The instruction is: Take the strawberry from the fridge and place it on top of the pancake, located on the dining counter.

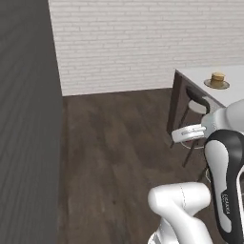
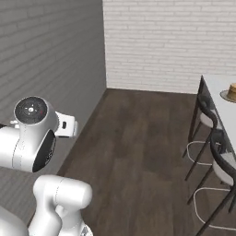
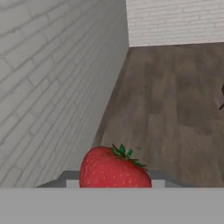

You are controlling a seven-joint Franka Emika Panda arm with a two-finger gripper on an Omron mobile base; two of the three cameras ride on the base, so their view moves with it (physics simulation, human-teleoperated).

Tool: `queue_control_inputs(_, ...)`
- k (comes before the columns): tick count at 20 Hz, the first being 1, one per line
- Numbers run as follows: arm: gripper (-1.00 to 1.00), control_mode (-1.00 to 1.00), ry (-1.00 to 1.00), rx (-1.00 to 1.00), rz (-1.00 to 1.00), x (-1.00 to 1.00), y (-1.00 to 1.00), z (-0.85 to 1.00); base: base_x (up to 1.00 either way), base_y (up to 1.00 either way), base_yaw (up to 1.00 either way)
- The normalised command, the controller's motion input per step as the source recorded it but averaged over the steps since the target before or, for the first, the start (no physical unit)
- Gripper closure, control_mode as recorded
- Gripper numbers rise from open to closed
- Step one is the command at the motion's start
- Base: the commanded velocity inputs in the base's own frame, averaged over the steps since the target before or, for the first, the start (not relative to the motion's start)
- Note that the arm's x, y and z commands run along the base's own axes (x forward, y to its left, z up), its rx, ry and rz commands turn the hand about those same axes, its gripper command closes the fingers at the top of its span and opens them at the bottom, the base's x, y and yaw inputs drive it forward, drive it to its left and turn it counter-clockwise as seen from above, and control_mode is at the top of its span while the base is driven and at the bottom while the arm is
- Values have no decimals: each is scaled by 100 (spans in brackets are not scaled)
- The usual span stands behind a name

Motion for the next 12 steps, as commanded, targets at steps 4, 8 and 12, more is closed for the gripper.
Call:
queue_control_inputs(4, 100, 100, 0, 0, 0, 0, 0, 0, 100, 0, 0)
queue_control_inputs(8, 100, 100, 0, 0, 0, 0, 0, 0, 100, 0, 0)
queue_control_inputs(12, 100, 100, 0, 0, 0, 0, 0, 0, 100, 0, 0)
